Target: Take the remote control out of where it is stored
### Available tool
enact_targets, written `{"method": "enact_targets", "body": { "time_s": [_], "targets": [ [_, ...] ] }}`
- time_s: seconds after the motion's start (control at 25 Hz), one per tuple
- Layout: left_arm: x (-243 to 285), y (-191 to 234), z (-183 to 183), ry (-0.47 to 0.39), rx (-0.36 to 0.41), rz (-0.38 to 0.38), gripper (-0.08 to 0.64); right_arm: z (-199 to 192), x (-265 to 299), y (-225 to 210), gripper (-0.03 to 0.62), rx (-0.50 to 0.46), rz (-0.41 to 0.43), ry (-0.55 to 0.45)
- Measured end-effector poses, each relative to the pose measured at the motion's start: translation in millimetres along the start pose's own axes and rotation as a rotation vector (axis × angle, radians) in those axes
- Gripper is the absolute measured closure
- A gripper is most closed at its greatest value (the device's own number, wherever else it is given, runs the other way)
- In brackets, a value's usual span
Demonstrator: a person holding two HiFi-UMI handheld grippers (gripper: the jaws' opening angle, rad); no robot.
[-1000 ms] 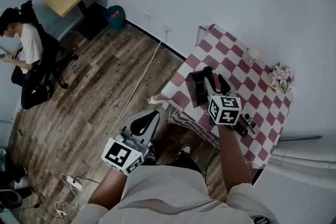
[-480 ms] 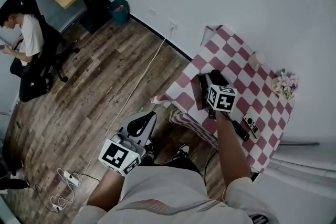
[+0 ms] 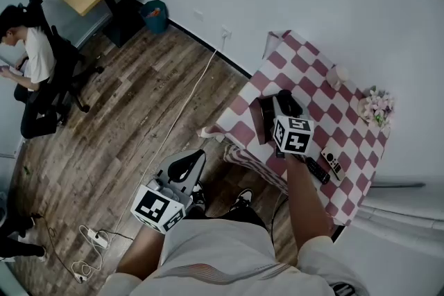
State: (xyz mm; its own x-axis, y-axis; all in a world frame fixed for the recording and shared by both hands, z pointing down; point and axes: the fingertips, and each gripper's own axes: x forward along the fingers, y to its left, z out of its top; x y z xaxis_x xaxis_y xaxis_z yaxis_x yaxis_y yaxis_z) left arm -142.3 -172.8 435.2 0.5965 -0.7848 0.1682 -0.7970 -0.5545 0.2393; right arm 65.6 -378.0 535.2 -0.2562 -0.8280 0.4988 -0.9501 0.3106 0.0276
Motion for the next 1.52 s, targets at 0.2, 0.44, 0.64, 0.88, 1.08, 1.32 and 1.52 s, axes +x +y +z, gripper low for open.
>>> {"method": "enact_targets", "body": {
  "time_s": [0.2, 0.44, 0.64, 0.88, 1.08, 1.32, 1.52],
  "targets": [
    [11, -12, 6, -0.009, 0.014, -0.029, 0.552, 30, -35, -8, 0.405, 0.018, 0.026, -0.117],
    [27, -30, 12, -0.019, 0.039, -0.057, 0.552, 64, -89, -34, 0.407, 0.094, 0.092, -0.228],
    [46, -52, 13, -0.020, 0.042, -0.096, 0.552, 69, -128, -80, 0.407, 0.103, 0.087, -0.231],
    [68, -79, 12, -0.023, 0.044, -0.128, 0.552, 23, -152, -164, 0.407, -0.097, 0.004, -0.016],
    [79, -95, 8, -0.017, 0.038, -0.128, 0.552, -45, -150, -233, 0.407, -0.240, 0.010, 0.323],
    [86, -105, -2, -0.004, 0.031, -0.107, 0.552, -128, -130, -278, 0.407, -0.460, 0.037, 0.736],
    [90, -105, -9, 0.008, 0.029, -0.078, 0.552, -181, -109, -281, 0.407, -0.562, 0.137, 0.974]
  ]
}}
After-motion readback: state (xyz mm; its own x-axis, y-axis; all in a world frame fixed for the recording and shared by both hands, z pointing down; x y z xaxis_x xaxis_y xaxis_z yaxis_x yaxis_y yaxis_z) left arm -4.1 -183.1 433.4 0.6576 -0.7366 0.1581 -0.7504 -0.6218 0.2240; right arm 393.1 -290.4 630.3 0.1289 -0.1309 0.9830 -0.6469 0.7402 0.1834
